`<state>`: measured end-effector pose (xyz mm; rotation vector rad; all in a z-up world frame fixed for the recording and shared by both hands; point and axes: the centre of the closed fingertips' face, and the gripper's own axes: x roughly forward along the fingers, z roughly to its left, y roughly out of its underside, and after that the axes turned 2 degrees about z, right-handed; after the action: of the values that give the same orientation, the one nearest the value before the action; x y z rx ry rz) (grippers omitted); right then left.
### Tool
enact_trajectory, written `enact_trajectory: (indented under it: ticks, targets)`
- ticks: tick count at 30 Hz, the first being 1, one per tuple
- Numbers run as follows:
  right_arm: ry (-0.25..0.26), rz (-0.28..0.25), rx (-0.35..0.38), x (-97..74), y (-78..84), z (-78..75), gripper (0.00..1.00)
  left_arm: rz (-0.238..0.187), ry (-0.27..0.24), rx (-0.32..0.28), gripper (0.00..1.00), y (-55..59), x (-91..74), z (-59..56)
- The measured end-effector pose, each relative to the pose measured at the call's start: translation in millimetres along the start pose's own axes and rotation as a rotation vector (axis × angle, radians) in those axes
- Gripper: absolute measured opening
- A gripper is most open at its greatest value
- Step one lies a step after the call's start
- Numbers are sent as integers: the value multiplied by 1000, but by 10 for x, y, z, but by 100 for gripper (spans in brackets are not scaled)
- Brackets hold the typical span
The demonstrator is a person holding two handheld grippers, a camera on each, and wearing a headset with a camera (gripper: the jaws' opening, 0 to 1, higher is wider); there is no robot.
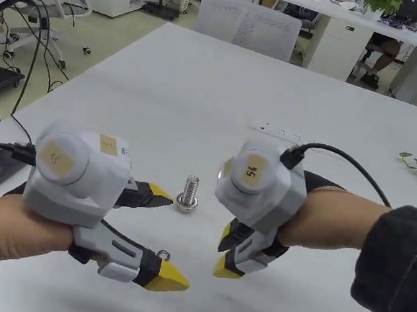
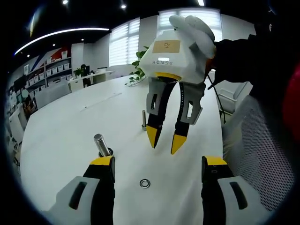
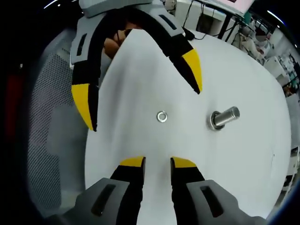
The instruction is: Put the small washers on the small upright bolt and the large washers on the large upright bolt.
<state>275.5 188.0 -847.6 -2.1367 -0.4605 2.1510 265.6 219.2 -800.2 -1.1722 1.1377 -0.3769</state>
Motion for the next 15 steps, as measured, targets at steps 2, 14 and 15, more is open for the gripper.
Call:
enact_trajectory:
  ticks: [2,14,15]
  targets:
    - [-6,0,-20,36,-77,8,23,-1,-3,-2,75,1,-8,-1]
    - [-33,3,-85,235,-398,8,22,2,-10,-10,75,45,-27,11]
    - [-36,5,-88,253,-409,12,22,2,-10,-11,75,48,-28,16]
